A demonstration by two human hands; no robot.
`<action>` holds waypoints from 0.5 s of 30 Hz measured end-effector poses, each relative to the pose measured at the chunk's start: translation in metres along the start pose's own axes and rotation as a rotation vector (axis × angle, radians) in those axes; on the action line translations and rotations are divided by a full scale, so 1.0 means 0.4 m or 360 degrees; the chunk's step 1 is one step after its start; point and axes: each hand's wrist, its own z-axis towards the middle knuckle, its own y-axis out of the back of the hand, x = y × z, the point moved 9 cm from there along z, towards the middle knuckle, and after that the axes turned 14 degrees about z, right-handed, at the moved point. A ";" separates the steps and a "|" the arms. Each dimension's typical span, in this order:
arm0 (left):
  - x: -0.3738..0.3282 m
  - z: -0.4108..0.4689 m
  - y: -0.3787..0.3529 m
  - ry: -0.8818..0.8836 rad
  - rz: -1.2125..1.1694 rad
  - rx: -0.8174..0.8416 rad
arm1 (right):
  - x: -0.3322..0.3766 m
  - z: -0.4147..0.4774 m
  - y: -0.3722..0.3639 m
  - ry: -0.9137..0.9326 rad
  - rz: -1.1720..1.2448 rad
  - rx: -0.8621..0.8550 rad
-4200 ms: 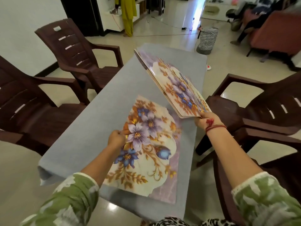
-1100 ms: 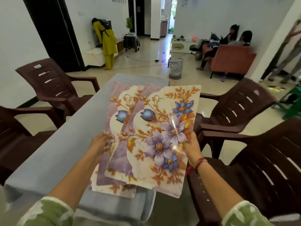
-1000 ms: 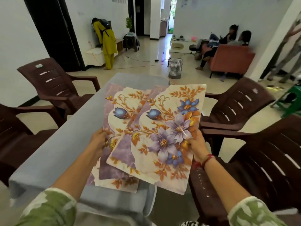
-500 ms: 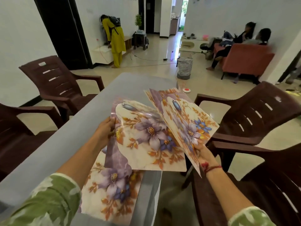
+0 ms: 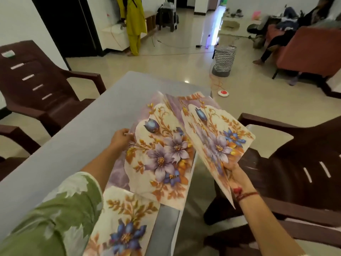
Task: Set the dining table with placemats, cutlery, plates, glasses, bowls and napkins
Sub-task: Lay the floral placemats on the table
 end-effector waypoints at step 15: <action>0.070 -0.267 -0.342 -0.0616 0.1425 0.0435 | -0.099 0.128 -0.032 -0.0274 -0.0059 0.0006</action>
